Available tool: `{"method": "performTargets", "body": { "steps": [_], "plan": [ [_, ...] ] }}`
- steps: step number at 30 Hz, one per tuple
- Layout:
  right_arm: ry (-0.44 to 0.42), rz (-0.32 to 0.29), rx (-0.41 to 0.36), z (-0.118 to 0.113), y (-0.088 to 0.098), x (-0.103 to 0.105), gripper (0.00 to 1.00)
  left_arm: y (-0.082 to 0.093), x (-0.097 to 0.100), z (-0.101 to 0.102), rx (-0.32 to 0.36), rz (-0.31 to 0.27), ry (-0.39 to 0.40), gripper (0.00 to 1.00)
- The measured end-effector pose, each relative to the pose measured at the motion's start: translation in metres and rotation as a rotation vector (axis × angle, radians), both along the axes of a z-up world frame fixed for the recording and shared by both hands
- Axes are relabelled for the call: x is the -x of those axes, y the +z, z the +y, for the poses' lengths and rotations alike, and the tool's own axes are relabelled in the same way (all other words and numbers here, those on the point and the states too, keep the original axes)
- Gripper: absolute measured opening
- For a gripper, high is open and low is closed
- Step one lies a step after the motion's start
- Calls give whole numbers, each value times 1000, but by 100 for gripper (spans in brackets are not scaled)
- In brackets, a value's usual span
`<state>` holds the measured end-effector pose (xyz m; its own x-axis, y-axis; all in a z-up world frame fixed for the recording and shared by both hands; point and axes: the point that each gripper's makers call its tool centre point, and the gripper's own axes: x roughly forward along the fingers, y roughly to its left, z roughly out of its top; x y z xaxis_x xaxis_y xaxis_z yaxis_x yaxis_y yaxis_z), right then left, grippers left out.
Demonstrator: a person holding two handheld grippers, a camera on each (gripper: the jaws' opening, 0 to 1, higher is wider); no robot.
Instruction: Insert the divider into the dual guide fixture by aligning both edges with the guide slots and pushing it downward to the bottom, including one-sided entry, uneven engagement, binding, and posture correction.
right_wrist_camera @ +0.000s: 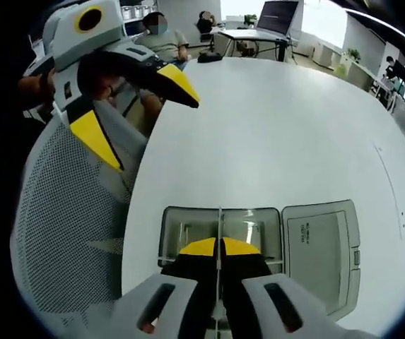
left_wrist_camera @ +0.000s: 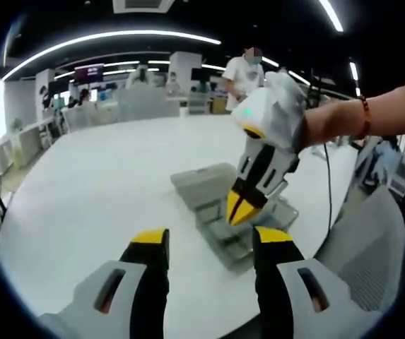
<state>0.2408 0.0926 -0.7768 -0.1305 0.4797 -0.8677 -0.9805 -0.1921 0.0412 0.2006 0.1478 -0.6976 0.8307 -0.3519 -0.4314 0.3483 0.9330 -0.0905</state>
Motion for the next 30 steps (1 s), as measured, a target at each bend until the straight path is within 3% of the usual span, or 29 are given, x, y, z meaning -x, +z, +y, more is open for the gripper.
{"method": "performTargets", "body": {
  "steps": [20, 24, 30],
  "plan": [
    [-42, -17, 26, -2, -9, 0, 0, 3, 0, -1, -7, -6, -3, 46],
    [-52, -21, -2, 1, -5, 1, 8, 3, 0, -2, -11, -5, -6, 46],
    [-114, 9, -54, 0, 3, 1, 7, 4, 1, -9, -14, 1, -24, 48]
  ]
}}
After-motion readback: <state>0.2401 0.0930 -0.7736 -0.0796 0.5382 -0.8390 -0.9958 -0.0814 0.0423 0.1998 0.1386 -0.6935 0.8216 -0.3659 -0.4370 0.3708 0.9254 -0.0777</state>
